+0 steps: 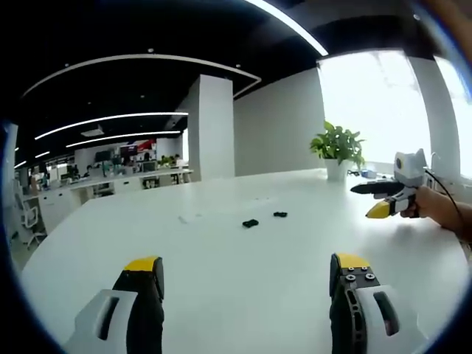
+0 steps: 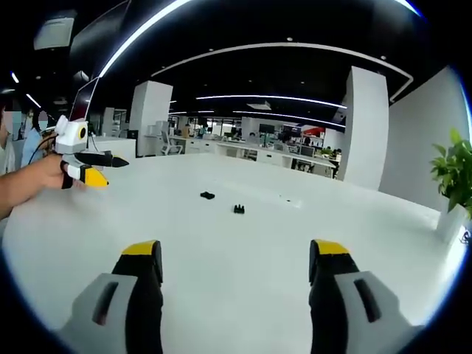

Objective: Snap the two parts of the plastic buckle together until the buckle closes and remains connected.

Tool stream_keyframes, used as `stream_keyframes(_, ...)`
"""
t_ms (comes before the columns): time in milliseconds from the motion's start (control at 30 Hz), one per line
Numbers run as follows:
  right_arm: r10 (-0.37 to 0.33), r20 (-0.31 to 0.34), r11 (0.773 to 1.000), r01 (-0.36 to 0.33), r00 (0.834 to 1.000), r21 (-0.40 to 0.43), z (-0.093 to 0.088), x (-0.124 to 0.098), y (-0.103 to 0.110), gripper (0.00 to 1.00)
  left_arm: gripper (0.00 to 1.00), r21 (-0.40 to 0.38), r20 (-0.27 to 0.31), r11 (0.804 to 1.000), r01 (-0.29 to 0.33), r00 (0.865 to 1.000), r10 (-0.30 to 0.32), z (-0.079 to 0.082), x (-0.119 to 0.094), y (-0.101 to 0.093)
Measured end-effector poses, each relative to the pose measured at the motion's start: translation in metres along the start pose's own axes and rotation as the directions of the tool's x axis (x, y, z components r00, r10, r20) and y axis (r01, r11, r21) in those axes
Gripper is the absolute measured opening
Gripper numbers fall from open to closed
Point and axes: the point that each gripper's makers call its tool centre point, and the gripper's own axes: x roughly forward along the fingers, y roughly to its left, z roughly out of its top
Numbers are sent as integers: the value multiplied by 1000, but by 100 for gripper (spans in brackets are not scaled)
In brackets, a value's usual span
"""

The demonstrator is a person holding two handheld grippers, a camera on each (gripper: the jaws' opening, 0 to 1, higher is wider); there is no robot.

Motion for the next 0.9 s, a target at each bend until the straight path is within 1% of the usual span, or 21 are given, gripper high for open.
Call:
stream_keyframes(133,2,4,1000,-2,1000,-1,1,0,-1,82,99,-3,1,1000,-9,1000,9,0,-1,2)
stream_keyframes(267,1,-1,1000,-1,1000,-1,0,1,-1,82,99,-9,2,1000,-12,1000,12,1,-1,4)
stream_keyframes(400,-3,-4,1000,3,1000,-3,-1,0,-2,82,99,-5,-9,1000,-12,1000,12,0,-2,4)
stream_keyframes(500,-9,-19,1000,9,1000,-5,-3,1,-4,83,99,-7,-10,1000,-9,1000,9,0,-1,3)
stream_keyframes(600,-1,-14,1000,1,1000,14,-2,1,-2,83,99,-17,-13,1000,-9,1000,9,0,0,5)
stream_keyframes(900,8,-13,1000,-8,1000,20,-1,1,0,86,99,-38,-3,999,-22,1000,22,3,-1,10)
